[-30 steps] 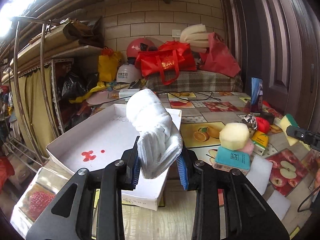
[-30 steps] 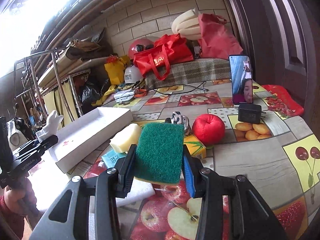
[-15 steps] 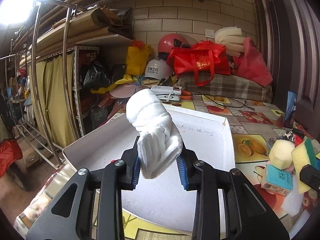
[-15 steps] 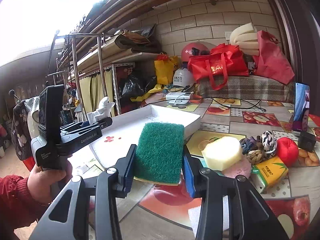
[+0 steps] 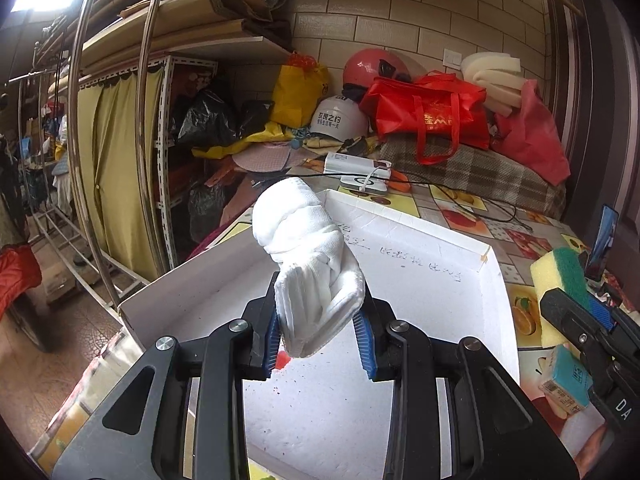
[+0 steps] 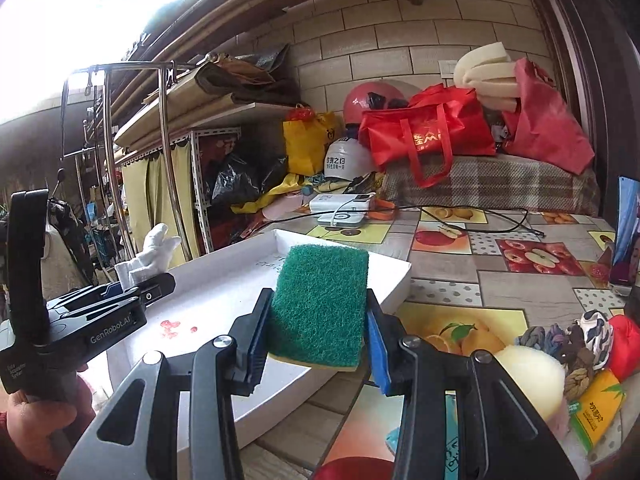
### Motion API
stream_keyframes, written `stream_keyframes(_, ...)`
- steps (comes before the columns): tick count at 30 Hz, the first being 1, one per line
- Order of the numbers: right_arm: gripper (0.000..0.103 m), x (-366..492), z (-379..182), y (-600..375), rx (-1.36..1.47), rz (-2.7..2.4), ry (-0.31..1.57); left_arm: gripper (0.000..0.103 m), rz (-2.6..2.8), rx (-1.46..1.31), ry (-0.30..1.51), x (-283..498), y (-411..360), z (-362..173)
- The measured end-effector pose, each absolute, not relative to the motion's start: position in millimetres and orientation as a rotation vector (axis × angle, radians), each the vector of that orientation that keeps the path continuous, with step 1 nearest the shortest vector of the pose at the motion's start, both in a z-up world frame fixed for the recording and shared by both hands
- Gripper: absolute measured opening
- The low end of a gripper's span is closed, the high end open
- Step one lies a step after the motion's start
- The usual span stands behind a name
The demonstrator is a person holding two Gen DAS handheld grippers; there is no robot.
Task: Organize soft objects
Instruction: 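Carry glove and sponge over the white box and open both tools to drop them, then move both tools back toward the soft items on the table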
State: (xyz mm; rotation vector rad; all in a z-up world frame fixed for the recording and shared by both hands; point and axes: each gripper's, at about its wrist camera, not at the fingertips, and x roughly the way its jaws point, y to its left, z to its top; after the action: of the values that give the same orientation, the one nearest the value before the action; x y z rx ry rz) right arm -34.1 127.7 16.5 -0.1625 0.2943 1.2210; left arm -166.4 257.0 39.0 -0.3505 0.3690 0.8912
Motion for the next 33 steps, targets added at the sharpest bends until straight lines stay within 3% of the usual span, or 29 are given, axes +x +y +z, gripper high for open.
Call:
stream_keyframes(7,0.042,-66,16,157,-0.238,1.272,0.242,0.032,0.959,-0.329,0.393,-163,265,39)
stream_keyframes(15,0.047,-52,12,188,-0.286,1.240,0.334,0.032,1.012,-0.368,0.425,-164,279,35)
stream_keyframes(17,0.081,-52,10,191,-0.303,1.220,0.346,0.043,1.044,-0.400,0.414,-170,283,34)
stream_keyframes(19,0.095,-50,11,188,-0.287,1.214,0.349,0.097,1.066,-0.445,0.402,-178,289,33)
stream_keyframes(20,0.103,-50,11,185,-0.278,1.215,0.343,0.103,1.074,-0.460,0.394,-181,291,32)
stream_keyframes(33,0.103,-66,20,160,-0.236,1.183,0.199,0.103,1.103,-0.446,0.316,-189,281,34)
